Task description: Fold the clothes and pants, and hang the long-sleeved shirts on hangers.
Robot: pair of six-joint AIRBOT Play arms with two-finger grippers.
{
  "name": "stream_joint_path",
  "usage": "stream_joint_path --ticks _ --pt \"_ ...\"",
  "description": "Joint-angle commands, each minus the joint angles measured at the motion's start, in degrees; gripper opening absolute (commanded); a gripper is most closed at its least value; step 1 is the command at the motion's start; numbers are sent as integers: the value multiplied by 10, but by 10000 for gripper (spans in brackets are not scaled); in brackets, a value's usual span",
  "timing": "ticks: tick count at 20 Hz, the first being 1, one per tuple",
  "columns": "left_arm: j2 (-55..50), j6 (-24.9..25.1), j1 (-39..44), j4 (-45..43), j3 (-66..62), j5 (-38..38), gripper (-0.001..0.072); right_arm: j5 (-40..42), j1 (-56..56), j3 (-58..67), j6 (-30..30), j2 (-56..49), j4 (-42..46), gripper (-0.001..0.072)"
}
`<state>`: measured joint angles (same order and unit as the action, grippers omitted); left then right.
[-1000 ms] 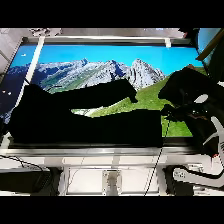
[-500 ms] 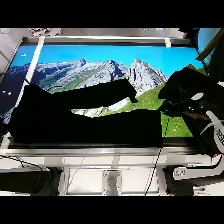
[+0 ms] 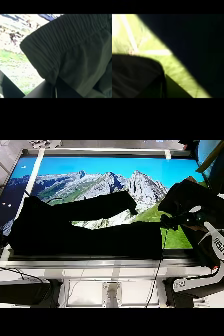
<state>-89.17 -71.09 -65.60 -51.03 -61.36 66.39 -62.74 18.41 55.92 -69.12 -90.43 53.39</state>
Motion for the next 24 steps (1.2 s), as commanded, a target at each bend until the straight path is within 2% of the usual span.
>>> stream_joint_path --ticks 1,4,5,9,12,16,18,19,20,21,22,24 --pt "23 44 0 0 0 7 16 -22 0 21 11 0 -13 6" --pt "80 125 0 -5 0 7 16 -14 0 87 5 0 -9 5" --pt "99 138 0 -17 0 7 16 -4 0 113 -7 0 -1 6" --pt "160 141 3 -93 27 7 15 37 0 165 -64 0 55 5" --pt "182 141 2 -130 88 7 15 39 0 164 -68 -4 81 5" --pt "186 132 2 -163 182 -54 15 56 0 164 -87 -8 97 5" --pt "186 132 3 -162 194 -58 17 54 0 165 -87 -8 95 8" --pt "188 132 3 -158 192 -53 86 45 0 166 -87 -8 92 111" --pt "194 133 3 -156 191 -51 269 25 0 169 -88 -8 92 361" --pt "203 133 3 -144 189 -50 478 0 1 177 -88 -8 96 461" --pt "213 133 2 -140 183 -45 508 -34 3 191 -87 -8 102 460" --pt "242 133 2 -139 153 -37 508 -89 13 223 -85 -2 118 460"
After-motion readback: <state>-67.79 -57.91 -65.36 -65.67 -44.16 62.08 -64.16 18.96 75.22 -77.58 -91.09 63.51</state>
